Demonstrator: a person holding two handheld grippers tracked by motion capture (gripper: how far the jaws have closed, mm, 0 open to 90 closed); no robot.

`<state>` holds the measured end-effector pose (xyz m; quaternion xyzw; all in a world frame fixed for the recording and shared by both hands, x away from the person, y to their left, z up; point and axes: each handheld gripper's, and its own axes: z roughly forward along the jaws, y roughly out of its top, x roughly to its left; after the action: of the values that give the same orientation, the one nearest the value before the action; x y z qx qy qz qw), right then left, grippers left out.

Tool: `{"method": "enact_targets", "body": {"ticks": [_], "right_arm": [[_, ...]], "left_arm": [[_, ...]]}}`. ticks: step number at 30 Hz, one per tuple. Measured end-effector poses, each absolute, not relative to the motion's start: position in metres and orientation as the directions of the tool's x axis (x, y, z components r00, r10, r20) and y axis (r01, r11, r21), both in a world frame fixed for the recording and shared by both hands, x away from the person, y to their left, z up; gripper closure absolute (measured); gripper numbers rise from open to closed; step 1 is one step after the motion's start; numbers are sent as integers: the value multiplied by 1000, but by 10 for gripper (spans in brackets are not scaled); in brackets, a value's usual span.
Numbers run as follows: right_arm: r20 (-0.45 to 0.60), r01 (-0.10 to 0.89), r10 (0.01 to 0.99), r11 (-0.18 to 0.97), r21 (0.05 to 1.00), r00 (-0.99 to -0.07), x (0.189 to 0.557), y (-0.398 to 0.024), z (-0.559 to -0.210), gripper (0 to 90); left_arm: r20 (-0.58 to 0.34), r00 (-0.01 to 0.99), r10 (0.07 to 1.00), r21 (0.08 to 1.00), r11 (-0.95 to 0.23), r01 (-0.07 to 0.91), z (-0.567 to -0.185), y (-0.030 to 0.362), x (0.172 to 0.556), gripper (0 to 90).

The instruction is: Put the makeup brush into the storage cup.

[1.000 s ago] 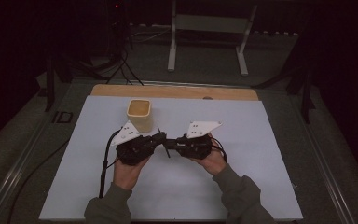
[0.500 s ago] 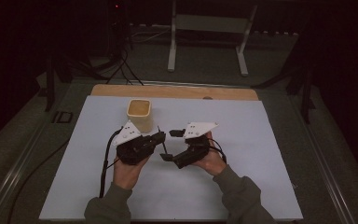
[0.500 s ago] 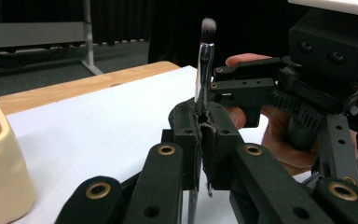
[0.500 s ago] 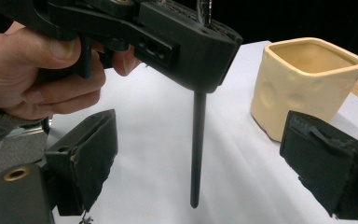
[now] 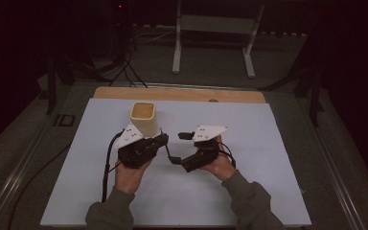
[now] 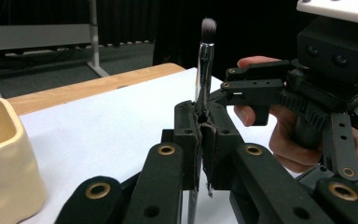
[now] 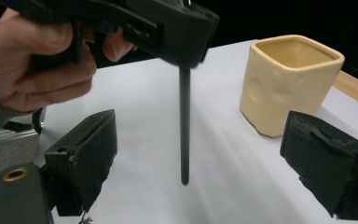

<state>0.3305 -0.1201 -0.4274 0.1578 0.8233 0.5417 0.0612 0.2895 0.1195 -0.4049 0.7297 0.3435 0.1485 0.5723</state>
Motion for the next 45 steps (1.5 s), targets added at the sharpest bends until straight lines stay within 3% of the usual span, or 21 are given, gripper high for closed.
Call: {"method": "enact_targets", "body": {"ticks": [45], "right_arm": [[52,231,467,334,914,-883,310,-181,-439,109]], "left_arm": [[-162,688,708,944,-91,317,-397,131,294,858]]}}
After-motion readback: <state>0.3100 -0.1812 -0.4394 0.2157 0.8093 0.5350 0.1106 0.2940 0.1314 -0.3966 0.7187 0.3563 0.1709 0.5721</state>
